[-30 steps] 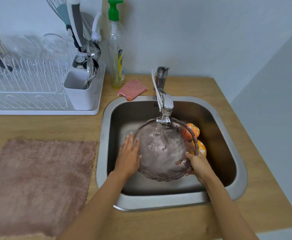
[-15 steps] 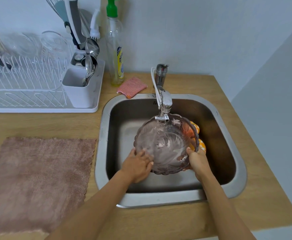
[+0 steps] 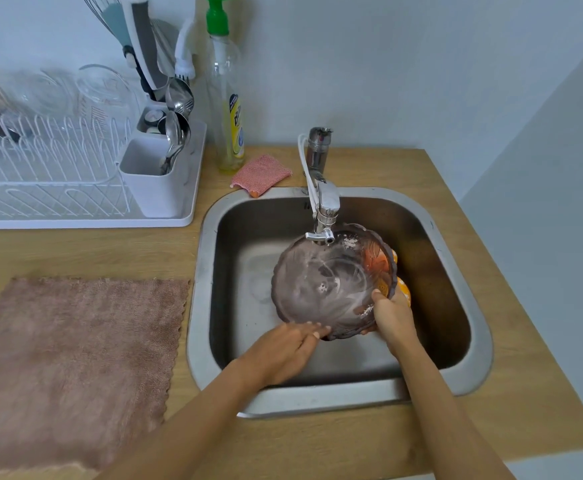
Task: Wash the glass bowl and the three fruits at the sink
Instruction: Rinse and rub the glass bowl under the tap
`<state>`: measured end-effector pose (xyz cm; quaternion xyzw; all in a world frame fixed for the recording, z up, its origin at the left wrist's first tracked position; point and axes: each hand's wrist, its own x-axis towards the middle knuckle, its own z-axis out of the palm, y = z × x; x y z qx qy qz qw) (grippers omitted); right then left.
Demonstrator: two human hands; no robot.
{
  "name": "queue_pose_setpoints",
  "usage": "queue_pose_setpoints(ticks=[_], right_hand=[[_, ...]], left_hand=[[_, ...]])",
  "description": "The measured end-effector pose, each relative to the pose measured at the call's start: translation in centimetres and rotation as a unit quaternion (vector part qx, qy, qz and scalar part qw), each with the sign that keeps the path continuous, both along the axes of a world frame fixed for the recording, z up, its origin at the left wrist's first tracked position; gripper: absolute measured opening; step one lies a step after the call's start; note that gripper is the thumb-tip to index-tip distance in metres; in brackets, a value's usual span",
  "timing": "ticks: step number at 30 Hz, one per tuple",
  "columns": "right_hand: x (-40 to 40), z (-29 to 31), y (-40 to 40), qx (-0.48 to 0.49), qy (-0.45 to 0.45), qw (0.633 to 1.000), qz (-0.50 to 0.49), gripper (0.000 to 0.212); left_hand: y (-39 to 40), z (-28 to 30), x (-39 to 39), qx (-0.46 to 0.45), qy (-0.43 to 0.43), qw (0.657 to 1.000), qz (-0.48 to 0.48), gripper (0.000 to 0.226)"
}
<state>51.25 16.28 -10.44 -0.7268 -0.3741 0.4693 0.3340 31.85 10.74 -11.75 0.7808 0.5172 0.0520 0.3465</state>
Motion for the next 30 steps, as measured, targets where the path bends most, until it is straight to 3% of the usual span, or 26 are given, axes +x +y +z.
queue_pose_setpoints(ticks=[7, 14, 21, 27, 30], right_hand=[[-0.4, 1.5, -0.6, -0.033, 0.022, 0.999, 0.012, 0.019], [-0.5, 1.8, -0.8, -0.074, 0.041, 0.995, 0.051, 0.021], [-0.6, 1.5, -0.7, -0.088, 0.084, 0.992, 0.045, 0.032], [-0.4, 1.9, -0.3, -0.076, 0.032, 0.997, 0.011, 0.018], [-0.7, 1.8, -0.4, -0.079, 0.029, 0.996, 0.019, 0.018]], left_hand=[[2.8, -2.1, -2.0, 0.004, 0.200, 0.978, 0.059, 0.054], [4.1, -1.9, -1.4, -0.046, 0.109, 0.993, -0.030, 0.052], [7.2, -2.9, -1.5, -0.002, 0.182, 0.983, 0.015, 0.055], [5.4, -2.0, 1.3, -0.174, 0.052, 0.983, -0.015, 0.056], [6.2, -2.7, 0.2, -0.114, 0.104, 0.988, 0.010, 0.056]])
